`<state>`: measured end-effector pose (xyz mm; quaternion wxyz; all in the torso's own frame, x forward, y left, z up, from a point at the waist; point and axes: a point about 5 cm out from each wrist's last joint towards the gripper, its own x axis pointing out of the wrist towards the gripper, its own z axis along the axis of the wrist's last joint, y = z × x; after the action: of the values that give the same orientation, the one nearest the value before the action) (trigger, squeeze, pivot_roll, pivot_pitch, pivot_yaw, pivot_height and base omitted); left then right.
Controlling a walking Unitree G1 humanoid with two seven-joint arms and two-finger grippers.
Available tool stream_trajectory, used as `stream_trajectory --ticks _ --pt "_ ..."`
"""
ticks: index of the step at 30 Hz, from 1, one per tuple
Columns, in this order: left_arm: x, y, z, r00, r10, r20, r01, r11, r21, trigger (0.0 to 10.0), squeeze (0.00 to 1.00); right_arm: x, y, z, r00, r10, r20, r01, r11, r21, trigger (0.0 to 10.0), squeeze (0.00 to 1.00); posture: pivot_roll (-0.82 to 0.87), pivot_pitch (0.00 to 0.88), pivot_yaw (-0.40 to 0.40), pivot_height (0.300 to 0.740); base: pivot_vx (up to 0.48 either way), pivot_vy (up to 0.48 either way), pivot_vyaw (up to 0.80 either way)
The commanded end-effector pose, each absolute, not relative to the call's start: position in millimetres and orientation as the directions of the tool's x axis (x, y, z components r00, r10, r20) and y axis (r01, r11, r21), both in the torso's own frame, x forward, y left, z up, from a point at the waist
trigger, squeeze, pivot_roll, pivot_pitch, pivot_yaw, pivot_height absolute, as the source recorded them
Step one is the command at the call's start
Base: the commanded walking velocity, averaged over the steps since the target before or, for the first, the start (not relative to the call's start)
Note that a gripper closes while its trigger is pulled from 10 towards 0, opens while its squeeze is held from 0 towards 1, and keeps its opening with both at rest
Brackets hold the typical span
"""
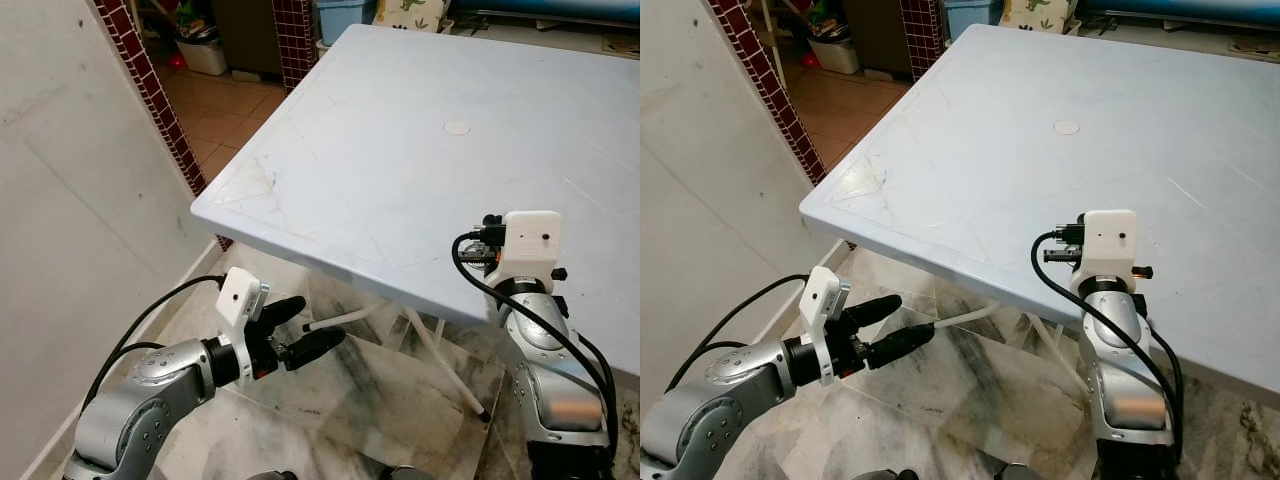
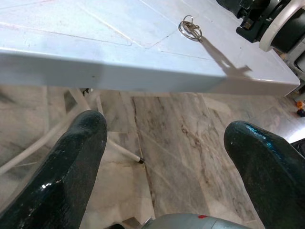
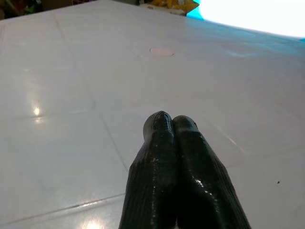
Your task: Hang keys on a hook
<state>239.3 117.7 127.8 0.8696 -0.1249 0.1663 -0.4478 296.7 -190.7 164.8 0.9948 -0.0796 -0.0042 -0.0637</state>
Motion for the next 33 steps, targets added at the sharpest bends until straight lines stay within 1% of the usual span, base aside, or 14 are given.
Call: stream_trajectory --ticks 1,11,21,22,24,25,26,27,28,29,30,31,32,33 --pt "240 121 127 0.559 -0.808 -0.189 0.730 0.587 -0.350 10.0 0.00 294 -188 155 0.993 -0.116 -0.037 0.110 0.985 -0.131 10.0 1.00 -0.03 0.127 0.102 0.740 0.000 0.000 0.00" --pt "239 120 127 0.556 -0.810 -0.187 0.733 0.584 -0.349 10.0 0.00 302 -198 138 0.986 -0.111 -0.127 0.101 0.991 -0.087 10.0 1.00 -0.02 0.126 0.101 0.740 0.000 0.000 0.00" --pt "240 122 128 0.569 -0.802 -0.183 0.729 0.594 -0.340 10.0 0.00 318 -201 136 0.988 -0.102 -0.117 0.092 0.992 -0.091 10.0 0.99 0.00 0.128 0.104 0.740 0.000 0.000 0.00" --pt "240 122 128 0.570 -0.801 -0.185 0.728 0.596 -0.338 10.0 0.00 323 -200 138 0.990 -0.092 -0.110 0.083 0.993 -0.081 10.0 0.86 0.00 0.128 0.105 0.740 0.000 0.000 0.00" --pt "239 123 128 0.571 -0.800 -0.185 0.728 0.597 -0.337 10.0 0.00 325 -200 138 0.991 -0.087 -0.106 0.079 0.994 -0.077 10.0 0.86 0.00 0.128 0.105 0.740 0.000 0.000 0.00" --pt "239 123 128 0.571 -0.799 -0.186 0.728 0.598 -0.336 10.0 0.00 327 -199 138 0.990 -0.084 -0.110 0.075 0.994 -0.080 10.0 0.78 0.01 0.129 0.103 0.740 0.000 0.000 0.00" --pt "239 124 128 0.573 -0.798 -0.188 0.726 0.601 -0.334 10.0 0.00 328 -198 137 0.990 -0.080 -0.113 0.072 0.995 -0.068 10.0 0.76 0.01 0.129 0.103 0.740 0.000 0.000 0.00" --pt "239 124 128 0.573 -0.798 -0.188 0.726 0.601 -0.334 10.0 0.00 328 -198 137 0.990 -0.080 -0.113 0.072 0.995 -0.068 10.0 0.76 0.01 0.129 0.103 0.740 0.000 0.000 0.00" --pt "239 125 128 0.575 -0.796 -0.189 0.725 0.602 -0.334 10.0 0.00 329 -197 136 0.990 -0.075 -0.116 0.068 0.995 -0.068 9.7 0.73 0.01 0.129 0.103 0.740 0.000 0.000 0.00" --pt "238 125 128 0.575 -0.796 -0.190 0.724 0.603 -0.334 10.0 0.00 329 -197 135 0.991 -0.070 -0.116 0.063 0.996 -0.064 8.5 0.69 0.01 0.130 0.105 0.740 0.000 0.000 0.00" --pt "238 125 128 0.575 -0.796 -0.190 0.724 0.603 -0.335 10.0 0.00 329 -196 134 0.991 -0.069 -0.116 0.062 0.996 -0.062 8.5 0.69 0.01 0.130 0.105 0.740 0.000 0.000 0.00" --pt "238 125 128 0.574 -0.796 -0.191 0.725 0.603 -0.335 10.0 0.00 330 -195 132 0.992 -0.059 -0.116 0.052 0.997 -0.057 1.4 0.58 0.01 0.130 0.105 0.740 0.000 0.000 0.00" --pt "238 124 128 0.573 -0.797 -0.192 0.725 0.602 -0.335 10.0 0.00 330 -195 131 0.991 -0.055 -0.119 0.048 0.997 -0.057 0.0 0.50 0.01 0.133 0.107 0.740 0.000 0.000 0.00" --pt "238 124 128 0.571 -0.798 -0.192 0.727 0.600 -0.335 10.0 0.00 330 -194 130 0.991 -0.052 -0.120 0.046 0.998 -0.051 0.0 0.13 0.01 0.133 0.107 0.740 0.000 0.000 0.00"
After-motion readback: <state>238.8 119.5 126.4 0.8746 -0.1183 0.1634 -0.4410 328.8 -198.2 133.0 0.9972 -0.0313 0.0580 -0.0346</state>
